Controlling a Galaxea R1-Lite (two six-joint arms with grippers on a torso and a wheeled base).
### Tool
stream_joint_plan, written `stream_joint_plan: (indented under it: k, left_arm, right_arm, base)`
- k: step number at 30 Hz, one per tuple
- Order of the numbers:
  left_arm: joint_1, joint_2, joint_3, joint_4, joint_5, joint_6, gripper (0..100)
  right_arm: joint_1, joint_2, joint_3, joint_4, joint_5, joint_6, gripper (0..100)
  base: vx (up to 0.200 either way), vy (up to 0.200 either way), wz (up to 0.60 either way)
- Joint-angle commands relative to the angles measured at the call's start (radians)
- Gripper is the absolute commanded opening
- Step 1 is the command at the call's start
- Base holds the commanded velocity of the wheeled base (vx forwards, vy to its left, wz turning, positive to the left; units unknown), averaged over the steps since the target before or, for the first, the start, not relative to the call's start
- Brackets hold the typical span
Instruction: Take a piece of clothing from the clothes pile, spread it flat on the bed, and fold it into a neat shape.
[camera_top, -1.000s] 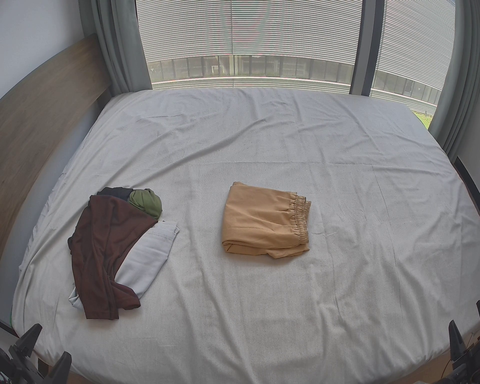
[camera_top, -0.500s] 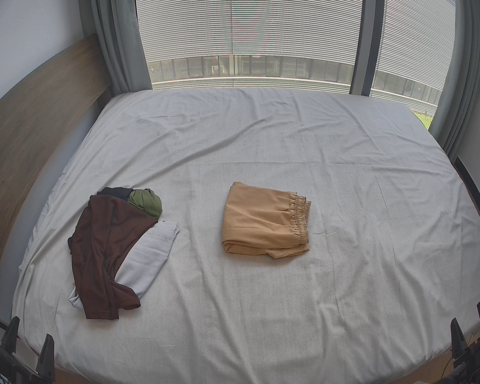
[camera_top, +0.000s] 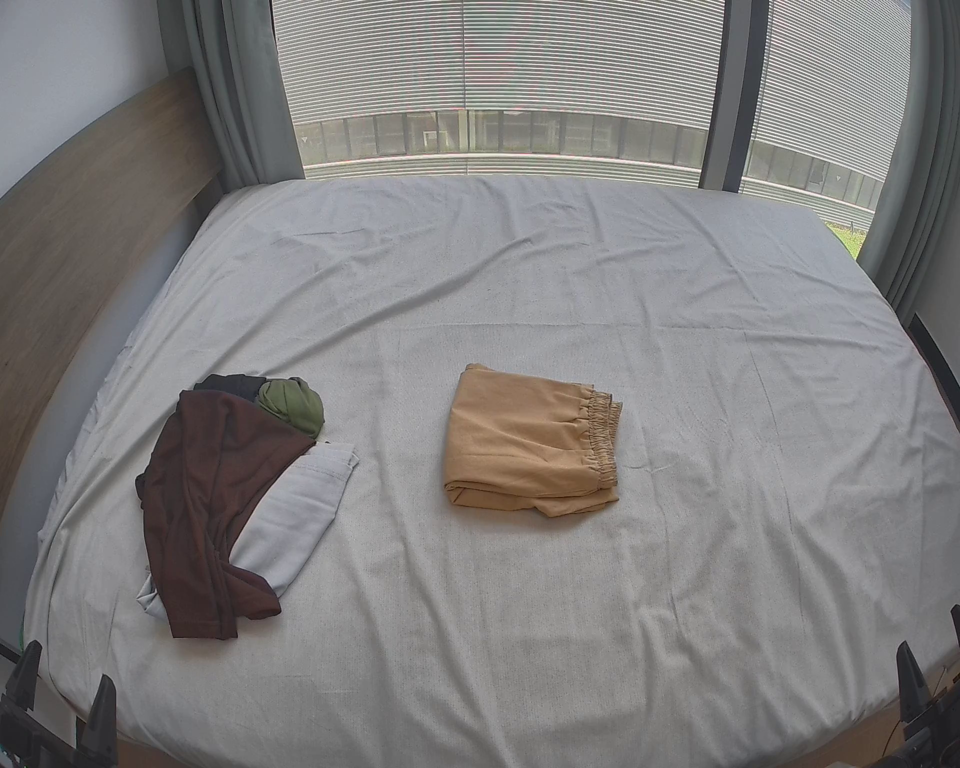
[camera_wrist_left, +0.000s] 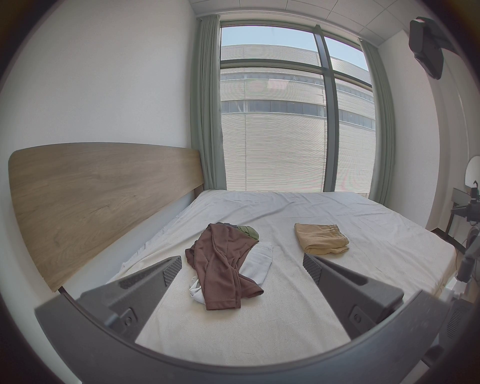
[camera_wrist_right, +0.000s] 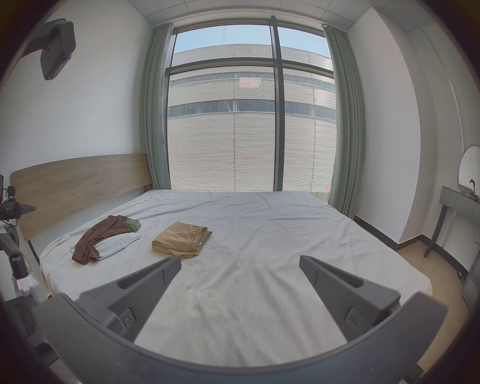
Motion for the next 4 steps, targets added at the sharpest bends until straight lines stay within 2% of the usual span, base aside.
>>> stream_joint_plan:
  k: [1, 4]
  left_arm:
    - [0.0, -0.008, 0.018, 0.001, 0.002, -0.001, 100]
    - [0.0, -0.008, 0.018, 0.001, 0.002, 0.001, 100]
  right_arm:
    - [0.0, -0.011, 0.018, 0.0, 0.0, -0.001, 100]
    - [0.001, -0.011, 0.018, 0.0, 0.001, 0.001, 100]
  base:
    - [0.0, 0.0, 0.0]
    - [0.0, 0.0, 0.0]
